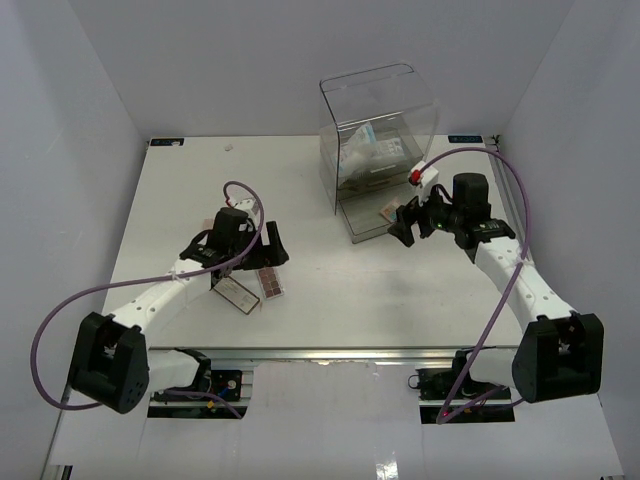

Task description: Organize the makeup

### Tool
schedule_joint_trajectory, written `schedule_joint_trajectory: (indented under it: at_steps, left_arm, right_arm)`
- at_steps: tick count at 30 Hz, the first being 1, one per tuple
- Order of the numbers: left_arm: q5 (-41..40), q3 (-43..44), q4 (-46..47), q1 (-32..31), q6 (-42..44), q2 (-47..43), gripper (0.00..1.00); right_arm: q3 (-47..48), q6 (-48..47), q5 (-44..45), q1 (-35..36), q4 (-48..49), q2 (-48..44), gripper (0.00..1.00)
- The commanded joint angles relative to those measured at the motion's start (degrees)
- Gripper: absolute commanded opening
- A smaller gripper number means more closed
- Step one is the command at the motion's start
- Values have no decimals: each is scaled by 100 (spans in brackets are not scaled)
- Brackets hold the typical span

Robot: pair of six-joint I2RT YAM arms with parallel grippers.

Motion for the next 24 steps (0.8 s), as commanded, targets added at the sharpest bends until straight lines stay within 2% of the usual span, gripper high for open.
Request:
schedule_joint_trajectory:
  at_steps: [1,7,13,16,21,24]
  left_arm:
    - [-1056,602,-946,31,-1201,488,98]
    - [-1196,1123,-1344,13,-1690,1656,98]
    - [-1272,1240,-1336,-25,-1776,1994,97]
    - [-1276,1260,-1336,-32,-1754,2049,85]
    - [-1216,1353,-1327,-88,-1617,2222,76]
    - [-1210,1386,-1343,-150,-1498,2419,74]
  right_arm:
    - [-400,114,-635,-277,290,-550,90]
    - [-445,200,-928,-546,250,-611,90]
    - [-492,268,-1078,-670,267,-787,90]
    - [-497,307,-1115,-714,267,-801,90]
    - [-489,332,-1115,-736,270,-761,90]
    - [-497,342,-1127,-763,276,-750,90]
